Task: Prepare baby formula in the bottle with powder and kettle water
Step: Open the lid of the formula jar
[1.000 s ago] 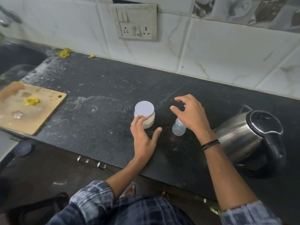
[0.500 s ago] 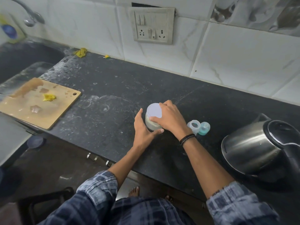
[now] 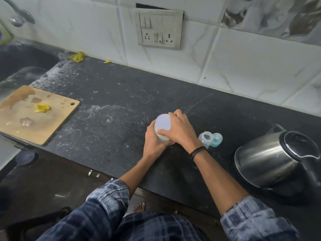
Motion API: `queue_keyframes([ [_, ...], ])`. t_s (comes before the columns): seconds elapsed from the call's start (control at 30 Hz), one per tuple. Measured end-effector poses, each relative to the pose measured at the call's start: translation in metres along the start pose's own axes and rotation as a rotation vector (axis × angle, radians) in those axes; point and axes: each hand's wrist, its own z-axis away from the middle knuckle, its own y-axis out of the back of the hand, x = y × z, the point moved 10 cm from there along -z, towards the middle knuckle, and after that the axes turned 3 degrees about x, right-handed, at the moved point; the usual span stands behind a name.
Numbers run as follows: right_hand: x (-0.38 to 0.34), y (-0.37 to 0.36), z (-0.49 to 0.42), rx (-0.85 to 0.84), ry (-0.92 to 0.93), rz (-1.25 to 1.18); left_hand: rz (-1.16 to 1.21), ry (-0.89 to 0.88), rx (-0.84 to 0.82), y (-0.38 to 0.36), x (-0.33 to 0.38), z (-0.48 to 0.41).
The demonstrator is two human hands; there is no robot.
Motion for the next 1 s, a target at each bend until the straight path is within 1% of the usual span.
queue_keyframes([
  [0.17,-0.001,-0.001,-0.002,0.073,-0.022,-0.013,-0.063,-0.025,0.002,0.007,0.006,0.000],
  [0.27,0.002,0.000,-0.003,0.092,-0.022,-0.049,-0.077,0.002,-0.008,0.008,0.005,0.000],
  [0.37,0.004,0.001,-0.004,0.093,-0.007,-0.088,-0.091,0.051,-0.029,0.009,0.000,-0.001],
  [0.53,0.007,0.000,-0.005,0.090,0.027,-0.160,-0.118,0.052,-0.053,0.011,-0.001,-0.005],
  [0.87,0.010,-0.003,-0.011,0.084,0.076,-0.176,-0.124,0.051,-0.063,0.011,-0.005,-0.008],
  [1.0,0.011,-0.003,-0.013,0.082,0.099,-0.165,-0.141,0.020,-0.066,0.011,-0.001,-0.009],
])
